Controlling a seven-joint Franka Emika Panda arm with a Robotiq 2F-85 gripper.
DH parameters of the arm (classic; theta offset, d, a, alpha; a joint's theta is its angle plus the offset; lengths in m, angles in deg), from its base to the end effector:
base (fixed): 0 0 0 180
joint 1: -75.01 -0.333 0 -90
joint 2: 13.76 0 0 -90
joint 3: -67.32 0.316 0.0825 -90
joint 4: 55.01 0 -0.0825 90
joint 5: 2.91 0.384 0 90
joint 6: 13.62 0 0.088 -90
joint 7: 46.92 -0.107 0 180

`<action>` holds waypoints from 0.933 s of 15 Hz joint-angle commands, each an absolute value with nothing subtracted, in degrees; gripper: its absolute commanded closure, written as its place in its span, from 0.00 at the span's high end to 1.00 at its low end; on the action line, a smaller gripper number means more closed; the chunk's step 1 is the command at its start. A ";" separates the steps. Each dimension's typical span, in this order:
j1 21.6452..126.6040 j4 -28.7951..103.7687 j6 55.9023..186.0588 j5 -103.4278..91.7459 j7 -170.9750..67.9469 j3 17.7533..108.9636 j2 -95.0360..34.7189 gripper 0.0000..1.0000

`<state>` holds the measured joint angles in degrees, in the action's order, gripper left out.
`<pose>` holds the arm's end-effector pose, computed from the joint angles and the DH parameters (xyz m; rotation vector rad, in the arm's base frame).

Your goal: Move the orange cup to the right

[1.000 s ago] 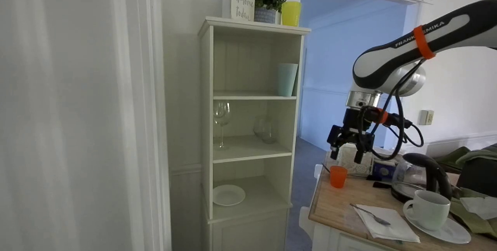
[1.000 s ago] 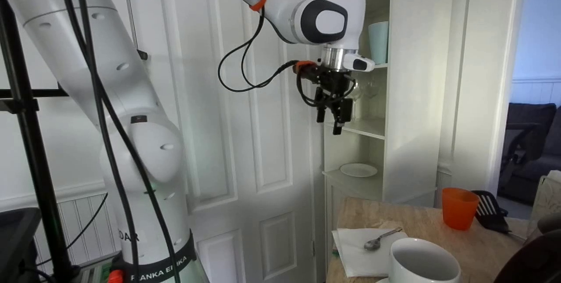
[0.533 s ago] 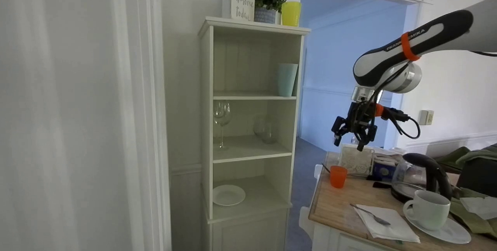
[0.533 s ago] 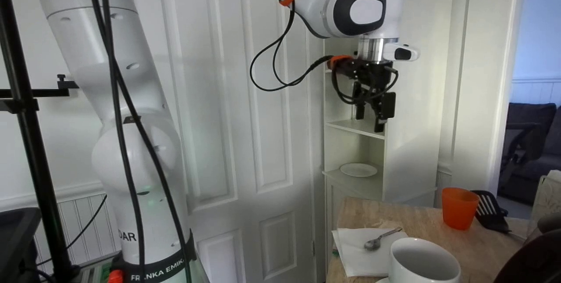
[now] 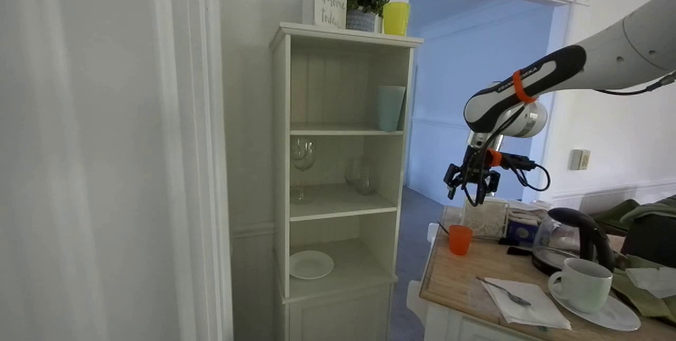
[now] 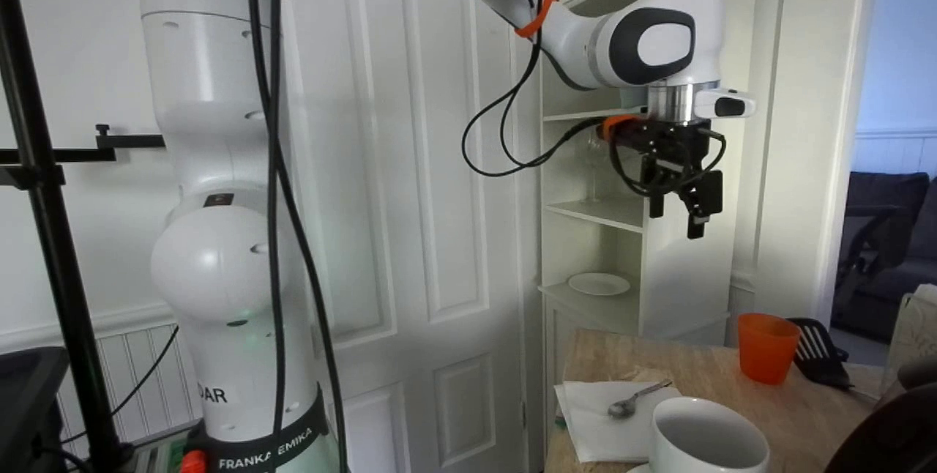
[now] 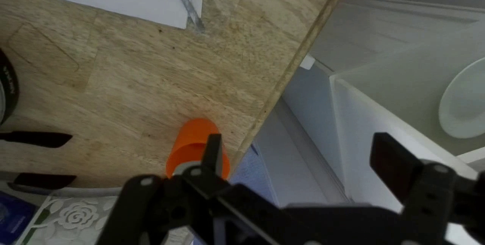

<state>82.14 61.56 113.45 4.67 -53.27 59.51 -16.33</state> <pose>0.5560 -0.1432 0.4367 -2.9650 0.6685 -0.2228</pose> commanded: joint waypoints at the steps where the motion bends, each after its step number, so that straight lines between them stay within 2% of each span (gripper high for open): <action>1: 82.61 55.42 113.57 2.39 -55.55 59.03 -22.81 1.00; 8: 82.95 49.40 115.92 1.10 -59.19 57.28 -30.90 1.00; 14: 82.87 49.62 114.88 1.46 -60.27 57.25 -31.22 1.00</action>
<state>82.47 49.78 115.06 1.61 -60.22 56.85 -31.21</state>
